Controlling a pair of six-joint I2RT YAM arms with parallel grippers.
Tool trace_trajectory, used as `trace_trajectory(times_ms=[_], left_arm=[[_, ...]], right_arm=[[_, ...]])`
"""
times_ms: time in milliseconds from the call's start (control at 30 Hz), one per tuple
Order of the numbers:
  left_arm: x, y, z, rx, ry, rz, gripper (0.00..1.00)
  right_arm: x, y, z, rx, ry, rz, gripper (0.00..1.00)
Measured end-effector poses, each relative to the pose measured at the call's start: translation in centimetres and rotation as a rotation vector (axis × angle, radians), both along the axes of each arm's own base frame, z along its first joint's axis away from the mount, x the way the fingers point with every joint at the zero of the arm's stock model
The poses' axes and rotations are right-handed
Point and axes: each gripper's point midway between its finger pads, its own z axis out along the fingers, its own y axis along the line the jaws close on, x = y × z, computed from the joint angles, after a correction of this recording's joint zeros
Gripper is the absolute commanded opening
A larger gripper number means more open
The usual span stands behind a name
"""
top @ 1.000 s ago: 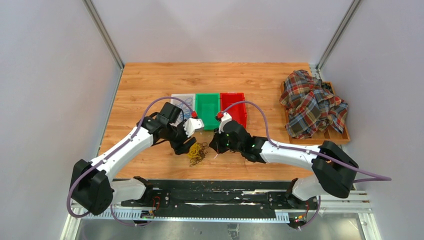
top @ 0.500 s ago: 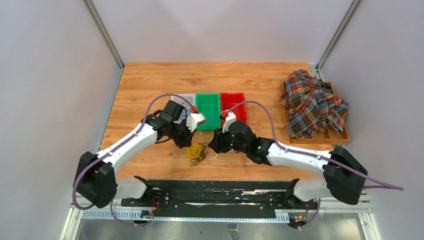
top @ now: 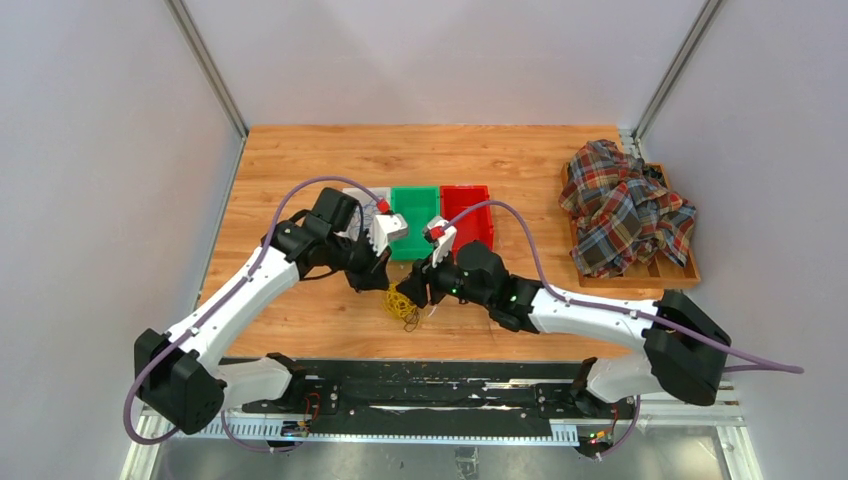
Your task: Untangle the cables
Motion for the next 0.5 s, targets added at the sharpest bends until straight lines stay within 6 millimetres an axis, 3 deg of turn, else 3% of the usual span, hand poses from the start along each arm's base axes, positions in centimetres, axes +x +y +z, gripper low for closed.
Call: trace_trajectory(times_ms=[267,500], left_arm=[[-0.7,-0.5,2.2,-0.043,0.035,-0.005,0.01],[-1.2,-0.8,3.6,-0.077,0.043,-0.010,0.01]], right_arm=[[-0.3,1.5,0.4,-0.010,-0.054,0.037,0.49],[0.7,1.6,0.9,-0.006,-0.092,-0.013,0.49]])
